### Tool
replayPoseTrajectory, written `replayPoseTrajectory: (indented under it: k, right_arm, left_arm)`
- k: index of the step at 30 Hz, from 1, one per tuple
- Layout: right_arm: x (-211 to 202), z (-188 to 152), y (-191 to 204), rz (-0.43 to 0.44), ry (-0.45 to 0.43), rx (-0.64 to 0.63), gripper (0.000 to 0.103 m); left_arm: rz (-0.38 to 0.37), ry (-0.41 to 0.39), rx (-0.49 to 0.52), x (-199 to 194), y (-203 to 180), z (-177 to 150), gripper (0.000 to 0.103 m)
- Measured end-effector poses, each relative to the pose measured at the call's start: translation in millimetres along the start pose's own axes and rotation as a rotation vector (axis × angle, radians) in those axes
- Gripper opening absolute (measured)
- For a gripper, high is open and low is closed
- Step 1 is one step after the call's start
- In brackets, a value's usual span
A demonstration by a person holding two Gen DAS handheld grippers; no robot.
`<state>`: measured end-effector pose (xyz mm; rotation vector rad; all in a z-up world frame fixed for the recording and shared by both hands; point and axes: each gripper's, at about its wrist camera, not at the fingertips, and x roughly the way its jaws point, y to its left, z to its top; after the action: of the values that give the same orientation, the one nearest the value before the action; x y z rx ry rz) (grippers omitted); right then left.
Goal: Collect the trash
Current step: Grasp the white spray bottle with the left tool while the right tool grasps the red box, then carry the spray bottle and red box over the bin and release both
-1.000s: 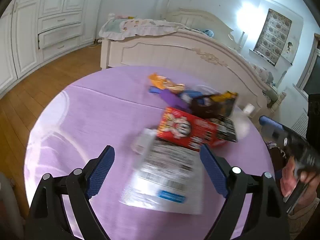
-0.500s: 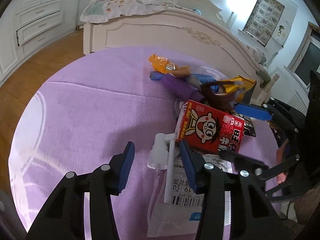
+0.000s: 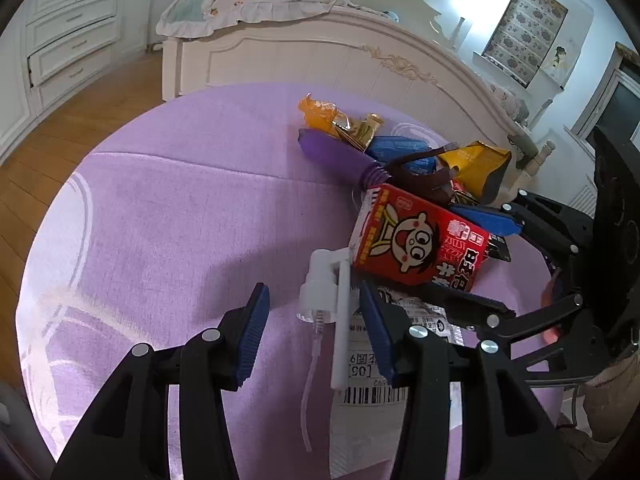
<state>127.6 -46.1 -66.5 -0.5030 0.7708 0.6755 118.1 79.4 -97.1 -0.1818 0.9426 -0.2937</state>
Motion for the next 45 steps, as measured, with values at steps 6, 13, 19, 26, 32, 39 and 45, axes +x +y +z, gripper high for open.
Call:
replayPoseTrajectory:
  k: [6, 13, 19, 26, 32, 39, 45]
  right_arm:
    - [-20.8, -8.6, -20.8, 0.065, -0.045, 0.176, 0.061]
    - [-63.2, -28.4, -49.4, 0.192, -0.164, 0.416, 0.057]
    - [-98.3, -45.9, -63.5, 0.220, -0.246, 0.511, 0.056]
    - [-138.7, -76.1, -93.9, 0.197, -0.338, 0.614, 0.056]
    - [-173.3, -131.3, -146.5, 0.107, -0.400, 0.776, 0.056]
    - [-202.7, -208.8, -208.2, -0.054, -0.432, 0.972, 0.056]
    - [-202.1, -260.8, -240.4, -0.156, -0.421, 1.081, 0.056]
  left_arm:
    - [-0.001, -0.026, -0.018, -4.1, 0.4, -1.2, 0.026]
    - [-0.012, -0.105, -0.098, -24.8, 8.8, -6.2, 0.022]
    - [-0.043, -0.174, -0.092, -54.3, -12.0, -0.9, 0.022]
    - [-0.133, -0.188, -0.024, -60.0, -73.9, 10.2, 0.022]
    - [-0.208, -0.169, 0.060, -38.7, -143.3, 20.9, 0.022]
    - [-0.250, -0.131, 0.195, 6.7, -232.8, 32.8, 0.022]
    - [-0.277, -0.099, 0.306, 43.2, -296.6, 34.1, 0.022]
